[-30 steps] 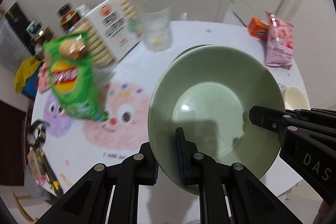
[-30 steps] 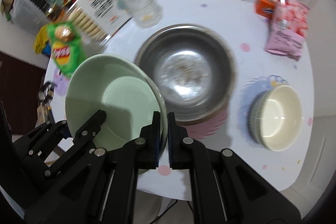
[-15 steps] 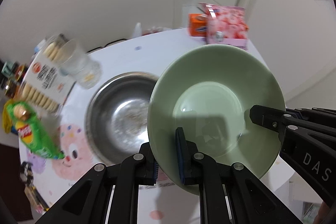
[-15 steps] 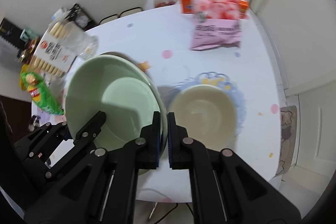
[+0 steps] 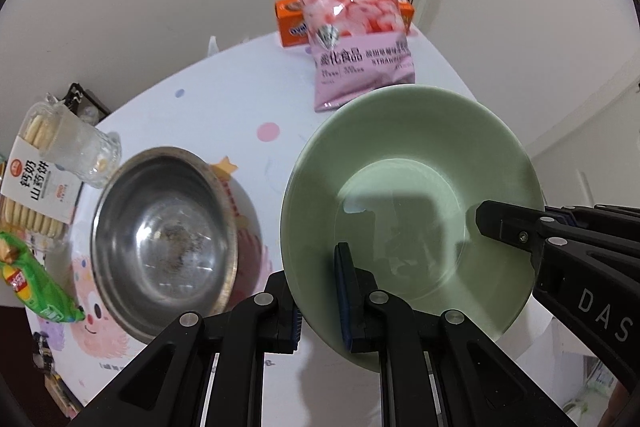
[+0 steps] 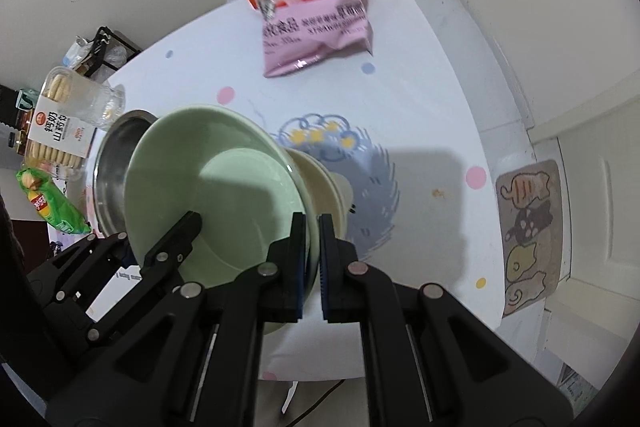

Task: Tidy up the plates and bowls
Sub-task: 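Carry the green bowls to the bowl stack with both tools, then set the green bowls onto the stack and open both tools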

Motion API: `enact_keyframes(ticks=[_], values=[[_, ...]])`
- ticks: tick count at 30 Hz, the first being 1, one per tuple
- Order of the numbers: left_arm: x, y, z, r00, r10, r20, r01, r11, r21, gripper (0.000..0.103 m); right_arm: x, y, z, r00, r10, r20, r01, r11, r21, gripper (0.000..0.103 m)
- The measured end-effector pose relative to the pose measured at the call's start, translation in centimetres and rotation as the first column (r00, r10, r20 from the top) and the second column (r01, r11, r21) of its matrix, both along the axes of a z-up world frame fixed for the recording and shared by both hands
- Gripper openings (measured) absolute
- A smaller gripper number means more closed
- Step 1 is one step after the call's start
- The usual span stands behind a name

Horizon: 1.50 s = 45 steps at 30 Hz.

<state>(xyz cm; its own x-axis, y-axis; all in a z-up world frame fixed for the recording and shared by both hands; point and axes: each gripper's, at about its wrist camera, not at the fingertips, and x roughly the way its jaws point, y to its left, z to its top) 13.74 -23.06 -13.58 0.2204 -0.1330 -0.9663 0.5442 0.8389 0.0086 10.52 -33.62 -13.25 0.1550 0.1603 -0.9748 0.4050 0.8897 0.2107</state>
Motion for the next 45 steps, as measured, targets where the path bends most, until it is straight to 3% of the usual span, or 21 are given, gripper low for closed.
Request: enact_keyframes(ticks=[12,21,25,28,30,31,34,35,45], values=[[0.0,0.1,-2.8,0.999,0.005,-0.044,-0.003,0.999,0.047,0.014,-0.3,-0.1,-3.3,0.998,0.006,-0.056,-0.003,0.998,0.057,0.008],[0.1,-0.3,-3.5,0.999,-0.011,-0.039,0.013,0.998,0.055,0.016,0.0,-0.2,-3.5,0.998,0.006,-0.069,-0.003,0.999,0.049,0.008],[0.0,-0.5,-4.0,0.998,-0.019,-0.054,0.022,0.998,0.065,0.022,-0.3,-0.8,-3.4,0.998,-0.048,-0.047,0.052,0.996,0.071,0.012],[-0.4,-0.8,-3.8,0.999,-0.037,-0.021,0.038,0.996,0.078,0.023,-0.4,-1.2,-3.1,0.996,-0.077,-0.033,0.079,0.995,0.067,0.013],[-0.5,-0.9,-3.5,0.999,-0.041,-0.018,0.042,0.997,0.067,0.026,-0.3,-1.3,-2.9,0.996,-0.076,-0.036,0.078,0.995,0.063,0.016],[-0.4,-0.9,-3.5,0.999,-0.038,-0.019,0.04,0.997,0.062,0.032,-0.3,-1.3,-2.8,0.996,-0.079,-0.033,0.08,0.995,0.061,0.023],[-0.1,-0.7,-3.2,1.0,-0.026,-0.011,0.027,0.998,0.05,0.065,-0.3,-1.4,-2.4,0.996,-0.09,-0.025,0.09,0.995,0.037,0.054],[-0.1,-0.6,-2.9,1.0,-0.021,0.0,0.021,0.999,0.039,0.069,-0.3,-1.3,-2.3,0.996,-0.092,-0.02,0.092,0.995,0.031,0.059],[0.1,0.8,-1.4,1.0,0.012,0.014,-0.012,1.0,0.008,0.08,-1.1,-1.1,-1.3,0.993,-0.111,0.045,0.11,0.994,0.025,0.065]])
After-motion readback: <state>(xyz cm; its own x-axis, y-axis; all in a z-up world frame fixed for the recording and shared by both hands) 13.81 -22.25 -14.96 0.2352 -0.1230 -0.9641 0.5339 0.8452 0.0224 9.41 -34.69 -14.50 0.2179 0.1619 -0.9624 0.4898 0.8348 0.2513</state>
